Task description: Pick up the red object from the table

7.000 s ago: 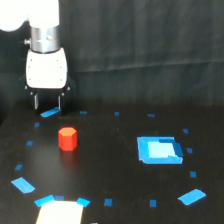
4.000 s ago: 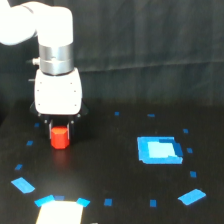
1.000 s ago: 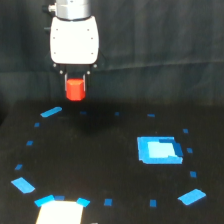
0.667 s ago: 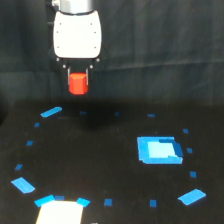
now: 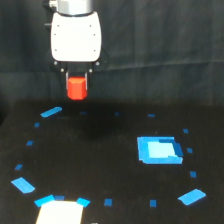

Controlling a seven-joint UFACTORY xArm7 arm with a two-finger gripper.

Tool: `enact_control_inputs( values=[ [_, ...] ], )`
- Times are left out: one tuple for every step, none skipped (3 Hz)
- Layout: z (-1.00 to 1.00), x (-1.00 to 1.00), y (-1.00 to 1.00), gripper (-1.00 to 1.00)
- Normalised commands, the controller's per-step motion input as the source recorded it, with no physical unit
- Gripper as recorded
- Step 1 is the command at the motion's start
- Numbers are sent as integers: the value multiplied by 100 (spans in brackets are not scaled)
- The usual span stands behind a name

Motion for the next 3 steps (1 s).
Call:
enact_control_inputs(
  values=[
    [25,-40,-50,-100],
    [18,15,67,-100],
    [13,3,54,-100]
  ],
)
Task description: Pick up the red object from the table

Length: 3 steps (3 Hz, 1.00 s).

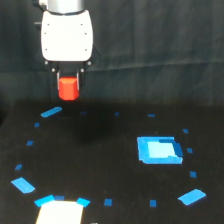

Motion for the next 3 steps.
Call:
enact_control_inputs(
  values=[
    [-10,-11,-48,-100],
    [47,-16,-87,-100],
    [-1,-29,-100,-100]
  ],
)
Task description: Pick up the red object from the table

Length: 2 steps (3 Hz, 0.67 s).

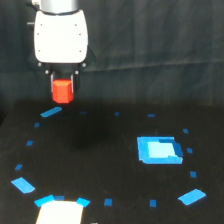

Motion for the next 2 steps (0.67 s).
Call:
enact_control_inputs(
  values=[
    [75,21,42,-100],
    [66,19,30,-100]
  ],
)
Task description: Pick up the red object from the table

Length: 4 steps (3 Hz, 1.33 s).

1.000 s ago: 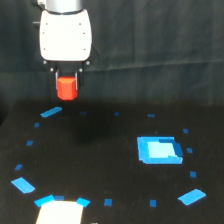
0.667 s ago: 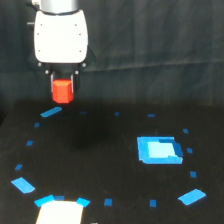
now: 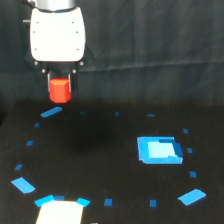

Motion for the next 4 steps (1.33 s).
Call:
enact_control_inputs(
  values=[
    [1,7,55,-100],
    [-3,-12,-34,-100],
    [5,41,48,-100],
    [34,0,-17,-98]
  ],
)
